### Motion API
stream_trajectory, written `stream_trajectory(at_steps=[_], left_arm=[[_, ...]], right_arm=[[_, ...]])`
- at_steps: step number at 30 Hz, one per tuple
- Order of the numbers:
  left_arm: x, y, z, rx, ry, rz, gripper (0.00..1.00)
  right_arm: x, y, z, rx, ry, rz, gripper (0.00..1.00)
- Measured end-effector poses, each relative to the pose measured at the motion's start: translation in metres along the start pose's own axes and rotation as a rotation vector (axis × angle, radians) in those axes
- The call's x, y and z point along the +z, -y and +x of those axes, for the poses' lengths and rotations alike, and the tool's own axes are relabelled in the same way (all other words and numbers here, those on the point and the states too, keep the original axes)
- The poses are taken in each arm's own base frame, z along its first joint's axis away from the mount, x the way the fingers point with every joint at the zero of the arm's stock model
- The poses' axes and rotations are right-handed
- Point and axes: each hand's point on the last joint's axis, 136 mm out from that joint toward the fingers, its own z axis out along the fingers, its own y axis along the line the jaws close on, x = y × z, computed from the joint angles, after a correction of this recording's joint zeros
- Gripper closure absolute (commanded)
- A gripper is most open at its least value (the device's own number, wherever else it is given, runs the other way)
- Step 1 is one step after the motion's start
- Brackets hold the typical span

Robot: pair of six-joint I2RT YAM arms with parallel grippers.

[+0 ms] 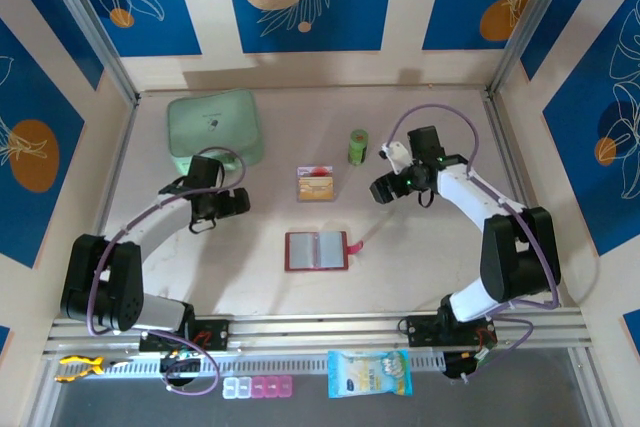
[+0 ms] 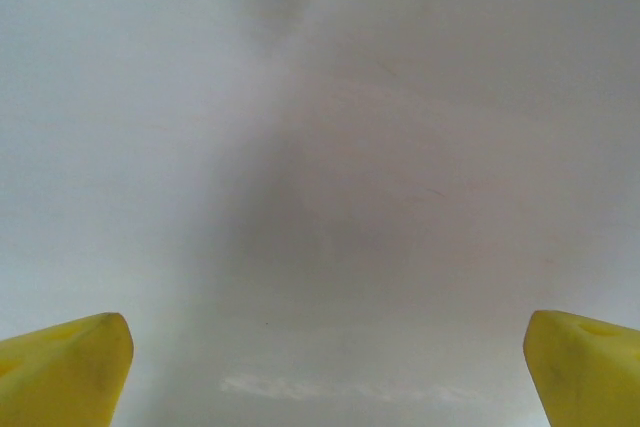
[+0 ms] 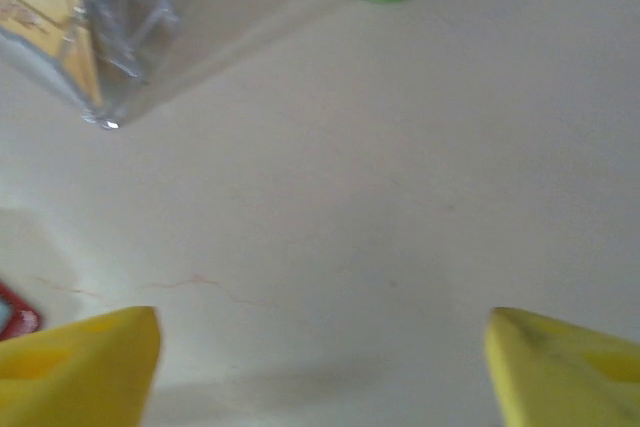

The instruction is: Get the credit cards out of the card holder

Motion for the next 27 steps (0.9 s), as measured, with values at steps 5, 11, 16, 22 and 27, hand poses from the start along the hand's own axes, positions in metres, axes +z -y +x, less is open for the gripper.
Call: stream_trajectory(at_steps=[5,11,16,22,27], left_arm=[[-0.005,-0.023,-0.017,0.066,0.09,-0.127,0.0],[-0.023,-0.042,-0.049,0.105,0.256,-0.239,0.0],[-0.02,-0.05,-0.062,0.173,0.37,-0.293,0.0],[0.0,-0.058,-0.054,0.253,0.486,-0.306,0.01],[-0.005,-0.056,-0.074,0.238,0.617,-0.26,0.01]], right_arm=[[0.01,0.022,0.022,0.142,0.047,0.044,0.01],[0.02,0.046,0.04,0.25,0.131,0.123,0.01],[0.015,0.057,0.026,0.248,0.268,0.185,0.01],[0.001,0.072,0.004,0.238,0.446,0.249,0.01],[-0.004,0.088,-0.004,0.268,0.543,0.277,0.01]])
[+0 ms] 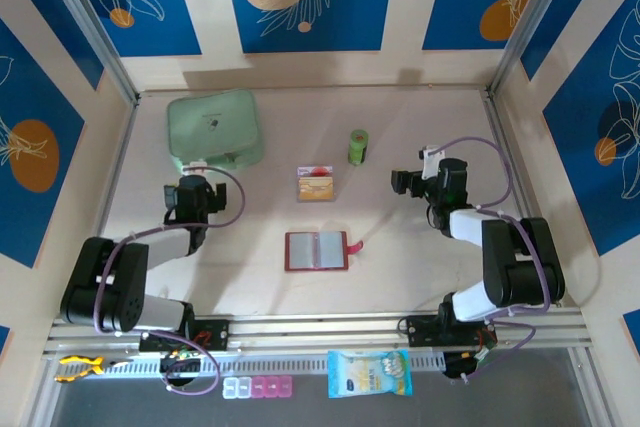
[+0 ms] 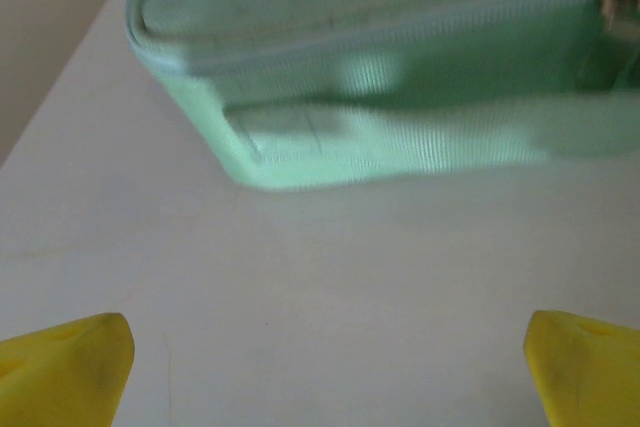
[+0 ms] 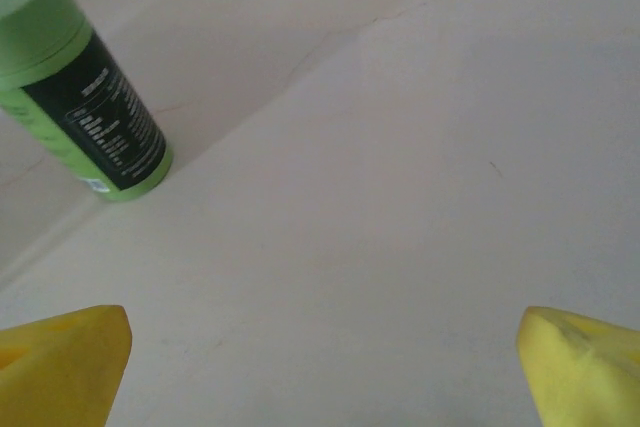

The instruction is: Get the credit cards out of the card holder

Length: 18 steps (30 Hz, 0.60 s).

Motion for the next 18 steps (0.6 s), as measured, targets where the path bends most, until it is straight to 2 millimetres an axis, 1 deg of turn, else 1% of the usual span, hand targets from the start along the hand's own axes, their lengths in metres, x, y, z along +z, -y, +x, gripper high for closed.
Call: stream_trajectory(at_steps=[3,4,7,11,18], left_arm=[[0.005,0.0,-0.014,-0.039,0.078,0.025,0.0],[0.006,0.001,-0.016,-0.046,0.094,0.036,0.01],[0.012,0.007,-0.011,-0.05,0.119,0.073,0.01],[0.017,0.017,0.002,-0.031,0.113,0.126,0.01],[0.016,0.027,-0.006,-0.014,0.139,0.18,0.0]], right_arm=[[0.0,0.007,0.003,0.025,0.027,0.009,0.01],[-0.001,0.007,0.005,0.026,0.033,0.009,0.01],[-0.001,0.009,0.012,0.041,0.032,0.009,0.01],[-0.001,0.007,0.005,0.044,0.059,-0.005,0.01],[-0.001,0.007,0.002,0.042,0.074,-0.006,0.01]])
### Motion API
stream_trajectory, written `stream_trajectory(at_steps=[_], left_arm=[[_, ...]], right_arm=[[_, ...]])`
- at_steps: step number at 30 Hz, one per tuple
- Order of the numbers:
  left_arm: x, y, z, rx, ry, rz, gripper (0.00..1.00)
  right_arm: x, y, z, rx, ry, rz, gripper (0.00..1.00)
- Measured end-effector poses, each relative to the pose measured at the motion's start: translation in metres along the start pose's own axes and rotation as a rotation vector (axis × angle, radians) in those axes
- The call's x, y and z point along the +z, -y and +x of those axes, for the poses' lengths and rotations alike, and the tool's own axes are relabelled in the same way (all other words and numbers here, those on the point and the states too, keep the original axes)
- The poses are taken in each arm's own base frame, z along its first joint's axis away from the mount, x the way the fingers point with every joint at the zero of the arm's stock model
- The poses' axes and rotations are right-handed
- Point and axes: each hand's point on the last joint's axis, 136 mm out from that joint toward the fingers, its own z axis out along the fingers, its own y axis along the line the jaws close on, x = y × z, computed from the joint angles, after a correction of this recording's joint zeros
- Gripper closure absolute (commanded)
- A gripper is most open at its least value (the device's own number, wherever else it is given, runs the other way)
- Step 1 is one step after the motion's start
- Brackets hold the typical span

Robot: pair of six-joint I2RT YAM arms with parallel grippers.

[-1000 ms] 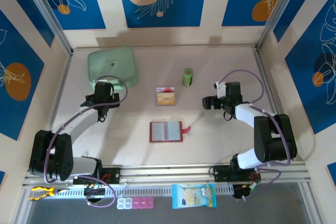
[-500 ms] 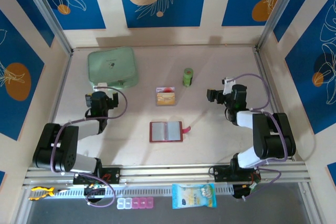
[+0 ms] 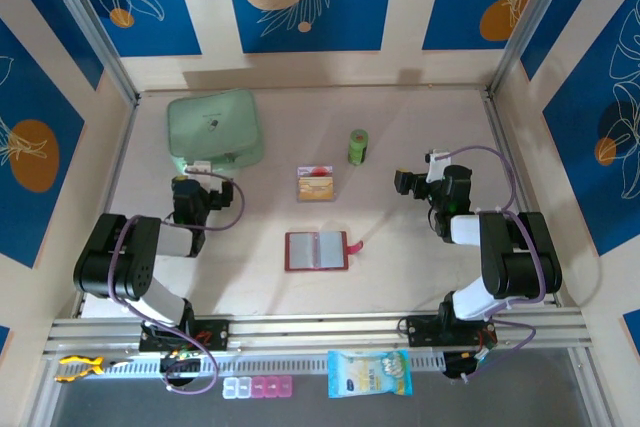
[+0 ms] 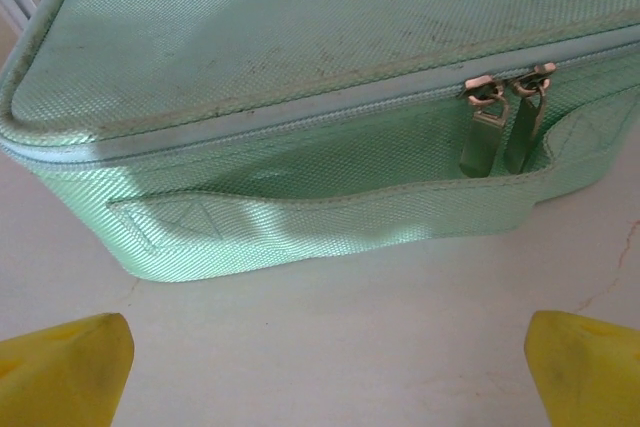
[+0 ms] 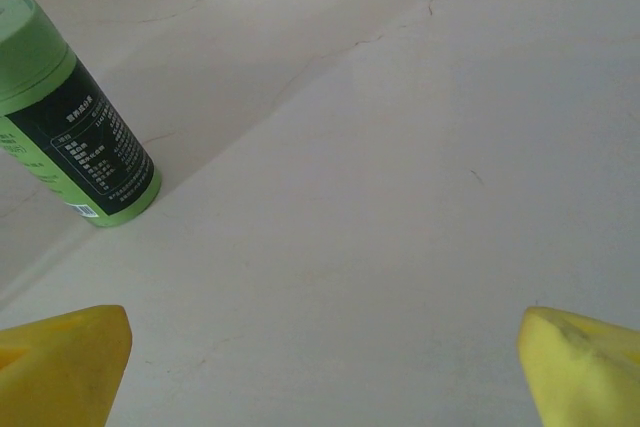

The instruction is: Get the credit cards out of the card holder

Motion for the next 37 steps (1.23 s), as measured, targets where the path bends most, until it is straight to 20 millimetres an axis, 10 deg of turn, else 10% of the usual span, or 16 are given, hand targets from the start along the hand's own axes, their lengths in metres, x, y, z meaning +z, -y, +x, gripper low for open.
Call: stream_trajectory(at_steps=[37], left_arm=[[0.0,0.0025,-0.0043,0.004,0.017,0.015,0.0]], right_arm=[[0.0001,-0.0001,0.0005,0.001,-0.001,-0.004,0.01]])
